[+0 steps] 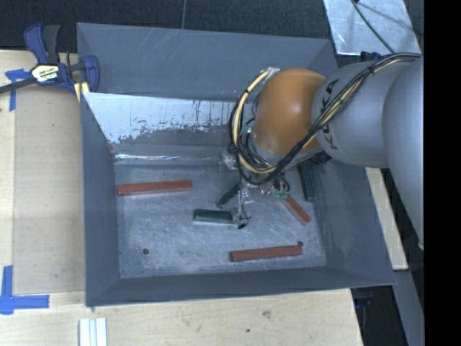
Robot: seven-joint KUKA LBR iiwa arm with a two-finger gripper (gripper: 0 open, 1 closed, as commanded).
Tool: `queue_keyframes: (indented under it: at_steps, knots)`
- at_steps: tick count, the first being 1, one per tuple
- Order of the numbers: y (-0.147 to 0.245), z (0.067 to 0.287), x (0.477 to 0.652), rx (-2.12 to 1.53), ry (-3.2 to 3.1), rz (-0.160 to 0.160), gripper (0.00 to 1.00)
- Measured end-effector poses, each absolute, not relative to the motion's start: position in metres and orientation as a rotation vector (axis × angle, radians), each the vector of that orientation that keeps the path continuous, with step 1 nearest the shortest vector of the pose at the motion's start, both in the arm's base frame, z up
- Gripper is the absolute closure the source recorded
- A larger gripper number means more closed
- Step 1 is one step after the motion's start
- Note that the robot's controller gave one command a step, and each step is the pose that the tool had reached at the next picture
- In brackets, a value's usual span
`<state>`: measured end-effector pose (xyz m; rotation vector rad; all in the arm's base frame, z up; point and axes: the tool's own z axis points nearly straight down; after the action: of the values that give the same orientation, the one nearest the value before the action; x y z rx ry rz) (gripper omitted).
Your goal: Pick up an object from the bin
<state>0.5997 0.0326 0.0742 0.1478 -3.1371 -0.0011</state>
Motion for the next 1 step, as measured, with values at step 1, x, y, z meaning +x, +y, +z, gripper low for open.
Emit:
queue_keyframes:
  at_steps: [1]
  knots:
    - [0.0329, 0.0755, 0.6020, 0.146, -3.150, -0.002, 1.00]
